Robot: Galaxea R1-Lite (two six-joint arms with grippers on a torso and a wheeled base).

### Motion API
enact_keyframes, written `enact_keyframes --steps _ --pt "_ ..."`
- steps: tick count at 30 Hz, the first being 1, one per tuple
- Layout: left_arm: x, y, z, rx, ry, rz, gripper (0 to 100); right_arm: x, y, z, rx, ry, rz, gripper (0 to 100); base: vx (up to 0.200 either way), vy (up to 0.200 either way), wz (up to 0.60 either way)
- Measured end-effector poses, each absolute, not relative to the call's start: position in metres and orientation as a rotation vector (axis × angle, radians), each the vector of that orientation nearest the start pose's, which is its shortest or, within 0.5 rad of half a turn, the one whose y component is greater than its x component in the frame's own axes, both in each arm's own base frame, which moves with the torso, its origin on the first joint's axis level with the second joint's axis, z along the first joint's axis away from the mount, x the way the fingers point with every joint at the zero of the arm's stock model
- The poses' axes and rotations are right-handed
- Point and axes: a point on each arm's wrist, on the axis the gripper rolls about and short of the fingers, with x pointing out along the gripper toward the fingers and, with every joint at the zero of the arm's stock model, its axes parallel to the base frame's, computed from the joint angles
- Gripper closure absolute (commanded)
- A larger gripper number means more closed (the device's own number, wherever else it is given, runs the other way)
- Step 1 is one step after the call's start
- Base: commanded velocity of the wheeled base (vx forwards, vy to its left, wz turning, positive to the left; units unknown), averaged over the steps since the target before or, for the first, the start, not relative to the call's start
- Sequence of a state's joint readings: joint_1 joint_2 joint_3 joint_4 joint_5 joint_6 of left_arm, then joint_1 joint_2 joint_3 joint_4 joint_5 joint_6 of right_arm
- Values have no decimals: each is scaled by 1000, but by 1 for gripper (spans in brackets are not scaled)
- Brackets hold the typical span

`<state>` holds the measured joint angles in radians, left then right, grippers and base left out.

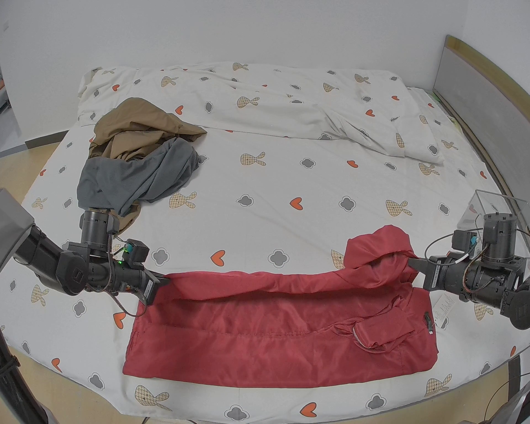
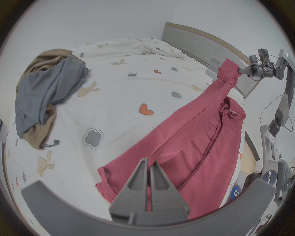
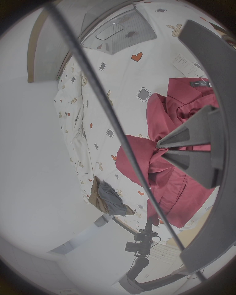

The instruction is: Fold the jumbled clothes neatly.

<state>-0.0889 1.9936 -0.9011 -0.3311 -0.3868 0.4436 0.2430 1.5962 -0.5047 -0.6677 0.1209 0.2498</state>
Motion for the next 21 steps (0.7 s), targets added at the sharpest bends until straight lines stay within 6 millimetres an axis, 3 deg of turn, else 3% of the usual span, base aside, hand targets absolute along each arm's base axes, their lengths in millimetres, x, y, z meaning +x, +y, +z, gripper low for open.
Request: enact_keyframes --steps 7,21 --pt "337 -33 91 312 627 -597 100 234 62 137 218 473 308 100 0 0 0" --pt "308 -42 61 318 753 -661 100 225 62 117 208 559 300 100 0 0 0"
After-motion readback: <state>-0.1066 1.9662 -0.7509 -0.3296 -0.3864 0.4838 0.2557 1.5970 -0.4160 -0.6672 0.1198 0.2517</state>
